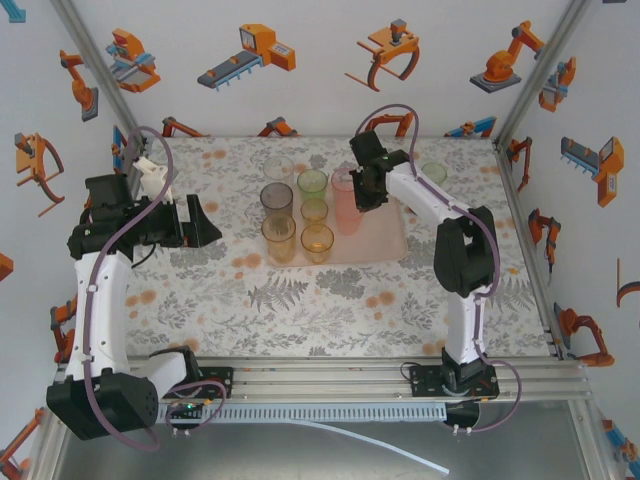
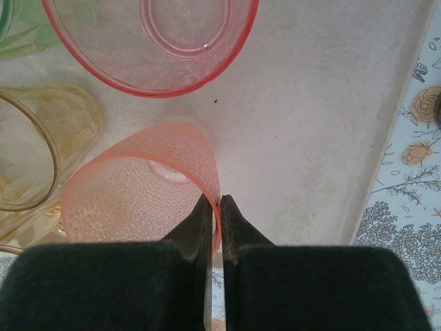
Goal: Place the glasses into the tray
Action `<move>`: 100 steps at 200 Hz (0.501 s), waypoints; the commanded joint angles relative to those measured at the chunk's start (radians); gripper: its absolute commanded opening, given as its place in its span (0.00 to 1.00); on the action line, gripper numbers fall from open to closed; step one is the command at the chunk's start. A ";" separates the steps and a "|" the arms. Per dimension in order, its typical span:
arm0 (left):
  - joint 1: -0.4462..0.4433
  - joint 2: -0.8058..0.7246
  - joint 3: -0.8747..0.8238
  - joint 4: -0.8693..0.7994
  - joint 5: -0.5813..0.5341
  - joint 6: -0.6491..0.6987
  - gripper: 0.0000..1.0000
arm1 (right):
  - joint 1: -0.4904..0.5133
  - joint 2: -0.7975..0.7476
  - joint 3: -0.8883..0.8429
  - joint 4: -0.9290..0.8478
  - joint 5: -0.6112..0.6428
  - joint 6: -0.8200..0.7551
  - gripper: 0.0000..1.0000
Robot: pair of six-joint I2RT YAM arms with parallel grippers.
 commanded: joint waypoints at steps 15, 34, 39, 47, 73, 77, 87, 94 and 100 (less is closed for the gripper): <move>-0.001 -0.025 -0.011 0.011 0.012 -0.001 0.97 | -0.003 0.010 0.024 0.004 0.013 -0.012 0.09; 0.000 -0.026 -0.008 0.011 0.011 0.000 0.97 | -0.003 0.011 0.025 0.005 0.011 -0.012 0.12; -0.001 -0.025 -0.008 0.011 0.011 0.000 0.97 | -0.004 0.011 0.025 0.004 0.012 -0.013 0.12; -0.001 -0.025 -0.006 0.009 0.013 -0.001 0.97 | -0.004 0.011 0.024 0.006 0.012 -0.010 0.13; 0.000 -0.024 0.008 0.003 0.013 -0.001 0.97 | -0.004 0.008 0.019 0.011 0.012 -0.010 0.19; 0.001 -0.024 0.009 0.002 0.012 0.000 0.97 | -0.004 0.008 0.018 0.012 0.012 -0.011 0.19; 0.002 -0.024 0.010 0.002 0.013 -0.001 0.97 | -0.003 0.005 0.014 0.016 0.009 -0.011 0.21; 0.002 -0.025 0.009 0.003 0.012 -0.001 0.97 | -0.004 0.003 0.012 0.020 0.007 -0.011 0.23; 0.004 -0.026 0.009 0.002 0.013 -0.001 0.97 | -0.004 0.002 0.012 0.022 0.004 -0.011 0.24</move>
